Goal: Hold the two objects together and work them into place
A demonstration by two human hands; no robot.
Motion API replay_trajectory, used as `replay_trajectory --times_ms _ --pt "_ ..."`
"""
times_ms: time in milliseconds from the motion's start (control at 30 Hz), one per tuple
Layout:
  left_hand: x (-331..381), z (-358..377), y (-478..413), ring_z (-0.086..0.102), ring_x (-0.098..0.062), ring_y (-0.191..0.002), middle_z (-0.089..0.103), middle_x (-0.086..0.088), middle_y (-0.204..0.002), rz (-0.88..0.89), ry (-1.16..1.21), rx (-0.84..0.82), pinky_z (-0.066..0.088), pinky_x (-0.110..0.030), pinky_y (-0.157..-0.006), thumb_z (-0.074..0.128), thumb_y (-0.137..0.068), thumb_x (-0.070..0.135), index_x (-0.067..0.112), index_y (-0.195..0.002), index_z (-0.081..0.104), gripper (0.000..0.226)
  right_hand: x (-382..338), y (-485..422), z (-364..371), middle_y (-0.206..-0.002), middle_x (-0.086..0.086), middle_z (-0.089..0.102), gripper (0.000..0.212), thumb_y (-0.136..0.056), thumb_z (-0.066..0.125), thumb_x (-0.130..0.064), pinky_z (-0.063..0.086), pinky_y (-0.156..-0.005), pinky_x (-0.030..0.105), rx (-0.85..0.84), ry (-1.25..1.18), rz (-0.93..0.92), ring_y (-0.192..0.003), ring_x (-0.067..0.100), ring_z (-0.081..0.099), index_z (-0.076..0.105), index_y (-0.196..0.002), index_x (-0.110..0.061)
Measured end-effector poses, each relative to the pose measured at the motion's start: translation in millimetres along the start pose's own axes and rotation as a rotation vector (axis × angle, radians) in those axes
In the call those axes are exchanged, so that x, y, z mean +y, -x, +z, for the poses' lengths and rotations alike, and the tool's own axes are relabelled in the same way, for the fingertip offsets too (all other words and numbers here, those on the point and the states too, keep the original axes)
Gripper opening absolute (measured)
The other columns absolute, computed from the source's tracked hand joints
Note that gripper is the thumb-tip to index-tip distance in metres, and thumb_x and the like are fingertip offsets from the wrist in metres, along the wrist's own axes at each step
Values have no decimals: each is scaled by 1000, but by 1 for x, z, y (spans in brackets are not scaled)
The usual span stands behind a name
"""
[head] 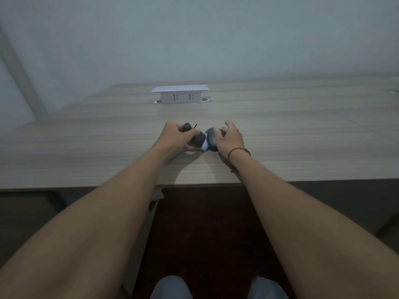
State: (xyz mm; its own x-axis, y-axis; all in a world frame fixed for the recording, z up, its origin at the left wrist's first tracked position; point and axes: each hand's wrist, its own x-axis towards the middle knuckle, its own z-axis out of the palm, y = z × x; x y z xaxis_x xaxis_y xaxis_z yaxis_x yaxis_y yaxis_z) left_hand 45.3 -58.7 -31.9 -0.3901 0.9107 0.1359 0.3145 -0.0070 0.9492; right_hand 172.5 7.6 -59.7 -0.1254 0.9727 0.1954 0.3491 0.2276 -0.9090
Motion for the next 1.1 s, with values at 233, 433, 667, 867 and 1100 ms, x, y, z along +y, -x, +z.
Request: replay_trajectory --times_ms 233,433,667,867,1100 --pt "-9 2 -11 67 -21 -77 68 -12 -85 85 -179 178 59 -28 -68 69 -86 25 3 -92 68 23 0 6 0 -145 7 45 77 -85 66 -34 39 -102 41 -73 -48 -14 -132 28 43 25 -148 -17" --pt "-9 13 -19 56 -20 -88 59 -9 -98 144 -280 319 45 -30 -75 55 -95 27 1 -111 59 31 2 8 -3 -143 7 43 106 -62 84 -45 41 -104 45 -131 92 -67 -131 26 41 26 -147 -18" --pt "-9 12 -19 52 -21 -95 52 -9 -106 174 -292 223 44 -33 -79 45 -99 30 3 -119 45 33 2 8 -7 -136 4 49 95 -70 81 -12 47 -96 36 -177 -46 -33 -125 24 46 26 -147 -19" --pt "-9 5 -18 55 -21 -88 57 -8 -97 209 -269 304 44 -30 -74 55 -94 34 3 -109 57 34 3 8 -11 -135 0 46 87 -73 76 -8 47 -76 18 -230 -71 -42 -112 15 47 28 -145 -21" --pt "-22 6 -16 58 -25 -93 60 -12 -104 154 -345 327 50 -39 -83 52 -95 36 4 -110 57 37 4 2 -11 -127 0 48 76 -76 65 0 53 -91 40 -253 -8 -31 -109 20 50 34 -142 -20"
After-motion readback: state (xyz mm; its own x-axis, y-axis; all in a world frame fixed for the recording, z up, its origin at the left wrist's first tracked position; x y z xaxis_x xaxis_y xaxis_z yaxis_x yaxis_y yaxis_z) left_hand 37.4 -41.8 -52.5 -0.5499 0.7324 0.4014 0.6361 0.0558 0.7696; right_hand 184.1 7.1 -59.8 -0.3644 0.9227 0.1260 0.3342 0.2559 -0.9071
